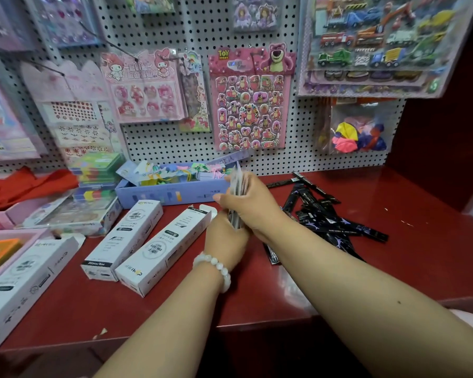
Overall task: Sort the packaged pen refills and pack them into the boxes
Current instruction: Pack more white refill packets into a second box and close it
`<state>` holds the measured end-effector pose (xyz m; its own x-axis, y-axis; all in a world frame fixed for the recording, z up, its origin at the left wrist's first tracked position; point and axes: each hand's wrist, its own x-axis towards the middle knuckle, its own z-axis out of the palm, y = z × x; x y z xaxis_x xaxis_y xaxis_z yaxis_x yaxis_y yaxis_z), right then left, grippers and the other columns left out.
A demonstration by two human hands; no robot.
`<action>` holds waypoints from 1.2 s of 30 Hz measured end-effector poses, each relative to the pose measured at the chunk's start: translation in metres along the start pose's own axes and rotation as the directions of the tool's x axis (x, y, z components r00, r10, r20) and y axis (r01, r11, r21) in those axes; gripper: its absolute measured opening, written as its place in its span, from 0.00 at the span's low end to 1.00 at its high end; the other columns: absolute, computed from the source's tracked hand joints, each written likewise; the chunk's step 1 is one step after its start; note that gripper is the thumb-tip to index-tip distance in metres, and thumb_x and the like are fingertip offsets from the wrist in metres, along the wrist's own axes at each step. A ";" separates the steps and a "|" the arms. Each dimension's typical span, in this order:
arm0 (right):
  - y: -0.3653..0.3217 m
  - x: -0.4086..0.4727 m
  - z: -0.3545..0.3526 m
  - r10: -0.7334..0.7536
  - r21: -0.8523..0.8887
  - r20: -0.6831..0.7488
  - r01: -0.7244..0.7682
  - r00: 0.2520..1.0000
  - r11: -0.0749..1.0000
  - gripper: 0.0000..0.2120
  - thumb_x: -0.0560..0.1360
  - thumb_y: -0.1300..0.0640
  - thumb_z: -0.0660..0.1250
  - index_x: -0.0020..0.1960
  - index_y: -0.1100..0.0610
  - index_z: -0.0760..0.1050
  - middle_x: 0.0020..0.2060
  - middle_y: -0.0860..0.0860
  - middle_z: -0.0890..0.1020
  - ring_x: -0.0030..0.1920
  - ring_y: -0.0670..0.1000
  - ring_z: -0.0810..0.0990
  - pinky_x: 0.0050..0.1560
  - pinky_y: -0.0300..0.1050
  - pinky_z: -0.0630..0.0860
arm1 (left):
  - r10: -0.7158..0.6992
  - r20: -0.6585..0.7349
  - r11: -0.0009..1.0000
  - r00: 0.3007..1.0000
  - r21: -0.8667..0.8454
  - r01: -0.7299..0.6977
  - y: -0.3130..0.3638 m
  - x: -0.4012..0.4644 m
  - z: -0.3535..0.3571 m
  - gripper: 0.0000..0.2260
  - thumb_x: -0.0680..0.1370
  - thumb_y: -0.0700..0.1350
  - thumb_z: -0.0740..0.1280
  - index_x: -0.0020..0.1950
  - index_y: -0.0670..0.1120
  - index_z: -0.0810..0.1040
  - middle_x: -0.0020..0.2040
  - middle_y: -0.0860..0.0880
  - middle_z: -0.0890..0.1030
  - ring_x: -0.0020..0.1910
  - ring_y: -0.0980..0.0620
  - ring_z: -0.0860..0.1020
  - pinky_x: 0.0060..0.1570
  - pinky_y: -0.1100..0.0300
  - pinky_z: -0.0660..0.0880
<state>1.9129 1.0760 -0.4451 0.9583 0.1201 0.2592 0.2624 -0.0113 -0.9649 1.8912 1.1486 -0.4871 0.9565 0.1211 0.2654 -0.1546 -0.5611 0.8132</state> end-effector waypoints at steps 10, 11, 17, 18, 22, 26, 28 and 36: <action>-0.018 -0.009 -0.037 0.076 0.128 0.472 -0.154 0.878 0.980 0.14 0.67 0.63 0.71 0.51 0.62 0.74 0.36 0.56 0.81 0.29 0.54 0.79 0.26 0.40 0.74 | -0.138 0.423 0.813 0.896 -0.468 0.346 0.006 -0.018 -0.030 0.07 0.61 0.35 0.62 0.30 0.45 0.77 0.27 0.43 0.67 0.24 0.51 0.64 0.25 0.62 0.63; -0.020 -0.010 -0.042 0.077 0.115 0.521 -0.159 0.850 0.981 0.11 0.69 0.64 0.70 0.50 0.64 0.74 0.36 0.58 0.81 0.28 0.54 0.79 0.25 0.40 0.73 | -0.111 0.536 0.779 0.837 -0.476 0.409 0.006 -0.019 -0.036 0.06 0.62 0.33 0.61 0.32 0.41 0.76 0.25 0.45 0.65 0.22 0.52 0.61 0.24 0.65 0.62; -0.022 -0.022 -0.039 0.062 -0.034 0.465 -0.052 0.883 0.998 0.03 0.72 0.68 0.69 0.43 0.62 0.77 0.30 0.50 0.83 0.27 0.47 0.80 0.26 0.37 0.73 | -0.023 0.789 0.791 0.614 -0.361 0.494 0.011 -0.018 -0.060 0.10 0.63 0.31 0.60 0.43 0.38 0.74 0.29 0.44 0.75 0.21 0.52 0.68 0.25 0.63 0.68; -0.020 -0.023 -0.038 0.050 -0.035 0.432 -0.039 0.901 0.999 0.03 0.72 0.67 0.69 0.43 0.61 0.77 0.30 0.50 0.83 0.28 0.47 0.80 0.27 0.37 0.74 | -0.049 0.752 0.824 0.658 -0.341 0.451 0.009 -0.015 -0.062 0.12 0.65 0.30 0.62 0.46 0.40 0.75 0.36 0.43 0.79 0.25 0.50 0.74 0.27 0.60 0.73; -0.006 -0.024 -0.042 0.036 -0.034 0.165 -0.031 0.986 0.999 0.06 0.71 0.67 0.71 0.43 0.58 0.76 0.35 0.53 0.83 0.34 0.53 0.81 0.28 0.43 0.76 | -0.041 0.577 0.976 0.816 -0.151 0.155 0.005 0.000 -0.079 0.23 0.63 0.44 0.68 0.59 0.48 0.74 0.59 0.48 0.79 0.60 0.47 0.76 0.59 0.52 0.71; 0.009 -0.029 -0.045 0.098 -0.039 0.033 -0.097 0.995 0.995 0.04 0.71 0.65 0.71 0.42 0.59 0.77 0.35 0.53 0.83 0.36 0.53 0.83 0.30 0.43 0.79 | -0.143 0.211 0.806 0.967 0.591 -0.010 -0.008 0.021 -0.087 0.33 0.68 0.57 0.69 0.70 0.52 0.63 0.67 0.44 0.66 0.69 0.42 0.63 0.63 0.51 0.65; 0.015 -0.032 -0.045 0.127 -0.081 0.018 -0.125 0.992 0.989 0.05 0.71 0.62 0.73 0.44 0.58 0.78 0.38 0.52 0.84 0.39 0.51 0.83 0.36 0.44 0.80 | -0.195 0.220 0.646 0.956 0.762 -0.043 -0.021 0.032 -0.083 0.37 0.68 0.61 0.69 0.73 0.54 0.58 0.70 0.40 0.62 0.69 0.38 0.61 0.65 0.46 0.65; 0.011 -0.034 -0.042 0.075 -0.089 -0.057 -0.080 0.996 0.993 0.06 0.70 0.62 0.73 0.44 0.56 0.77 0.41 0.52 0.84 0.45 0.54 0.84 0.47 0.57 0.82 | -0.127 0.310 0.701 0.942 0.700 -0.136 -0.028 0.045 -0.078 0.31 0.71 0.53 0.70 0.71 0.49 0.63 0.60 0.45 0.75 0.57 0.45 0.75 0.53 0.55 0.74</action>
<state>1.8875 1.0301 -0.4626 0.9802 0.0620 0.1883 0.1942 -0.1091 -0.9749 1.9193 1.2331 -0.4574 0.9976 -0.0684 -0.0143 -0.0650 -0.9831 0.1712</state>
